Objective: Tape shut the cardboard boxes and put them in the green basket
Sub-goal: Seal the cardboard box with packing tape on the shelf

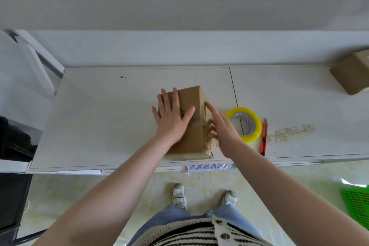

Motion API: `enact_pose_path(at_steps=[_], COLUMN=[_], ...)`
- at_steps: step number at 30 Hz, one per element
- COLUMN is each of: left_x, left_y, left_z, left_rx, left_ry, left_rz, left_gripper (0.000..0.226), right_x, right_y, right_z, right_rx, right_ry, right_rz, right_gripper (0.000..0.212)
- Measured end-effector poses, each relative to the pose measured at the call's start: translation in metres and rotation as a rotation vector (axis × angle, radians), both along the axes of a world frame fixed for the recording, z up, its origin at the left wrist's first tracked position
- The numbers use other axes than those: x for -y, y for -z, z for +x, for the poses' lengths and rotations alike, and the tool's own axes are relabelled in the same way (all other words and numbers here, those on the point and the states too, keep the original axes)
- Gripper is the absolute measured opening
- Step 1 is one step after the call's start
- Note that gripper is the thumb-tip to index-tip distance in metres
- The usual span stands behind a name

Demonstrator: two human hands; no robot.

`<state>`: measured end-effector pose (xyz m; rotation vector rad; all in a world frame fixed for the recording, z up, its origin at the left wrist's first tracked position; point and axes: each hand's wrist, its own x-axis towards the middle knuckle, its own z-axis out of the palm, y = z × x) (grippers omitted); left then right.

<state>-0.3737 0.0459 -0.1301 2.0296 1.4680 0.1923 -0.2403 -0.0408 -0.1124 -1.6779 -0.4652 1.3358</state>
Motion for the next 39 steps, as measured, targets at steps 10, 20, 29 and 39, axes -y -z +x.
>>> enact_pose_path(at_steps=[10, 20, 29, 39], left_x=[0.002, 0.006, -0.005, -0.004], left_y=[-0.022, -0.019, -0.014, -0.029], left_z=[-0.004, 0.007, -0.059, -0.046], left_rx=[0.761, 0.701, 1.066, 0.832], left_ry=[-0.422, -0.435, -0.213, -0.478], left_rz=[-0.941, -0.737, -1.146, -0.674], left_gripper=[0.088, 0.061, 0.075, 0.054], right_x=[-0.019, -0.023, 0.000, 0.000], right_y=[-0.012, -0.004, -0.020, -0.028], right_z=[-0.017, -0.023, 0.005, 0.005], right_rx=[0.096, 0.435, -0.114, -0.207], right_ry=[-0.045, -0.096, -0.075, 0.004], right_rz=[-0.029, -0.051, -0.058, 0.063], right_gripper=[0.044, 0.032, 0.063, 0.032])
